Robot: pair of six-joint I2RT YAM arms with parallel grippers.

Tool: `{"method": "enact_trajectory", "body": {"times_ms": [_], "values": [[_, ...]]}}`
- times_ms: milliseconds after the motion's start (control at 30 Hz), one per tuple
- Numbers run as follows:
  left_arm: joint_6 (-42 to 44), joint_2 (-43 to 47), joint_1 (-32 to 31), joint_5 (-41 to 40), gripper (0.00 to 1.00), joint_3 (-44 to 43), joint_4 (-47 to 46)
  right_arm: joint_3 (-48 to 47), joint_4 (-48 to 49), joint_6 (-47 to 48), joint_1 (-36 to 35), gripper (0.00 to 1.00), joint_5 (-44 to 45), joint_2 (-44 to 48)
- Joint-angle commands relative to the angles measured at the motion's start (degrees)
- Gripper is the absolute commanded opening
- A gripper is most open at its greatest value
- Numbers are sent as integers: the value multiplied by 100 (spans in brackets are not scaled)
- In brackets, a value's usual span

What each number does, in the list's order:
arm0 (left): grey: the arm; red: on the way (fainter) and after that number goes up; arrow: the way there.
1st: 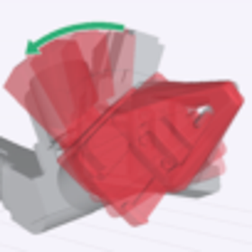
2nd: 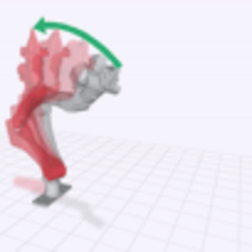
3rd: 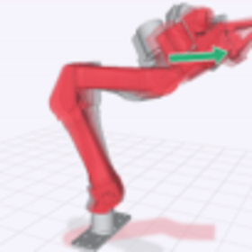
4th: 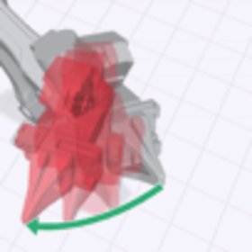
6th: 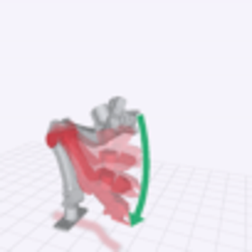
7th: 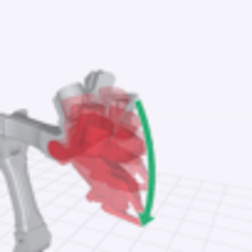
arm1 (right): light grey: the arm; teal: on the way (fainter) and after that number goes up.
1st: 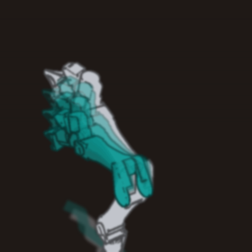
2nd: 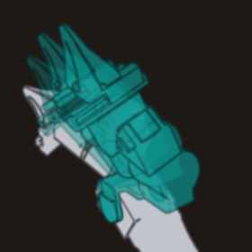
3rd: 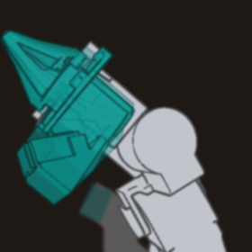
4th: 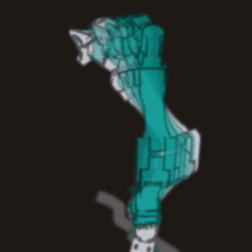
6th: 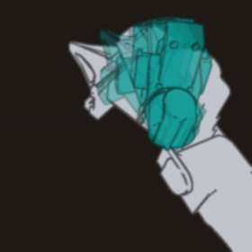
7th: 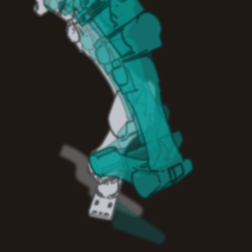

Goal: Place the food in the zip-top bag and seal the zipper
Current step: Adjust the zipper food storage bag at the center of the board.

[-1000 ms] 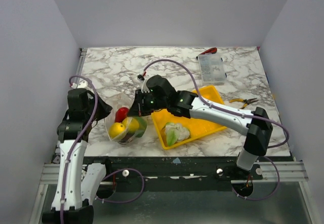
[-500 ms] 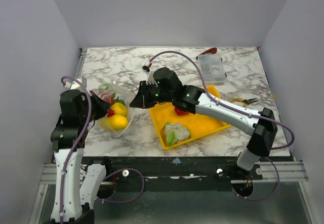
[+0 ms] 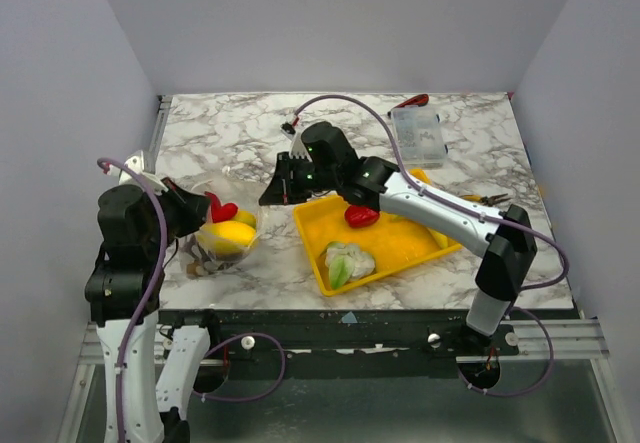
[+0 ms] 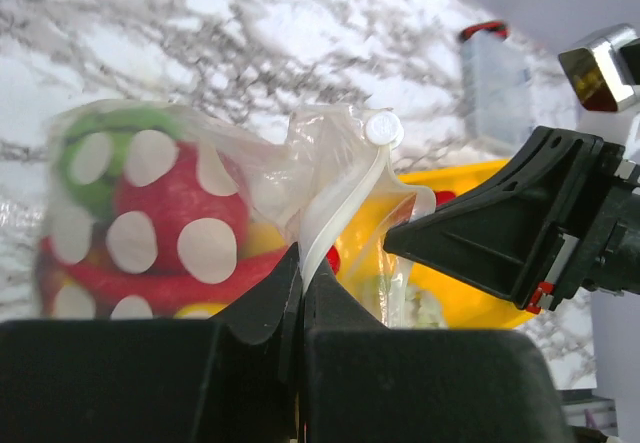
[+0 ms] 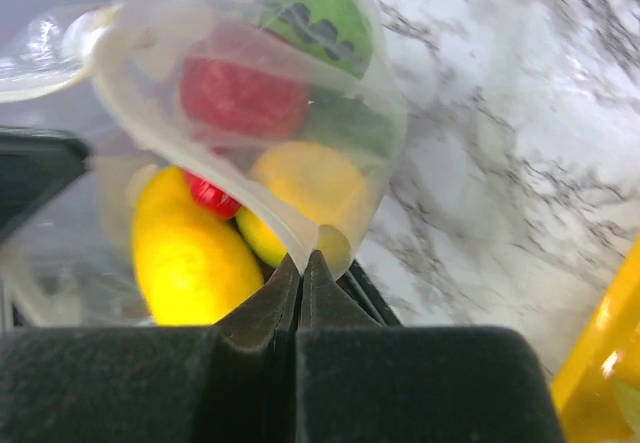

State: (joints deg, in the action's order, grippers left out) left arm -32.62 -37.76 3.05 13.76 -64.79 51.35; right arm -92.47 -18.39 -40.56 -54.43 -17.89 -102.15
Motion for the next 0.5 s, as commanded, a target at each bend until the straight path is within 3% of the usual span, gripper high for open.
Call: {"method": "enact_trajectory", "body": {"times_ms": [0,167,300,367,400,467], "values": [[-201,-238,42,-22,0,923,-307,244,519,-208,-43,0,-192,255],[10,-875,117,-50,0,966,-184,-19,303,165,55,0,-14,-425],[-365,-421,126,402,0,459,-119,-1113,-586,736,60,0,-20,-724],[-736,-32,126,612,0,550,-419,-1449,-685,846,41,0,-374,-218],[-902,123,127,740,0,643,-575,-1548,-696,819,23,0,-524,-705],[-1179,193,131,743,0,871,-697,-1590,-603,685,-40,0,-763,-668]]}}
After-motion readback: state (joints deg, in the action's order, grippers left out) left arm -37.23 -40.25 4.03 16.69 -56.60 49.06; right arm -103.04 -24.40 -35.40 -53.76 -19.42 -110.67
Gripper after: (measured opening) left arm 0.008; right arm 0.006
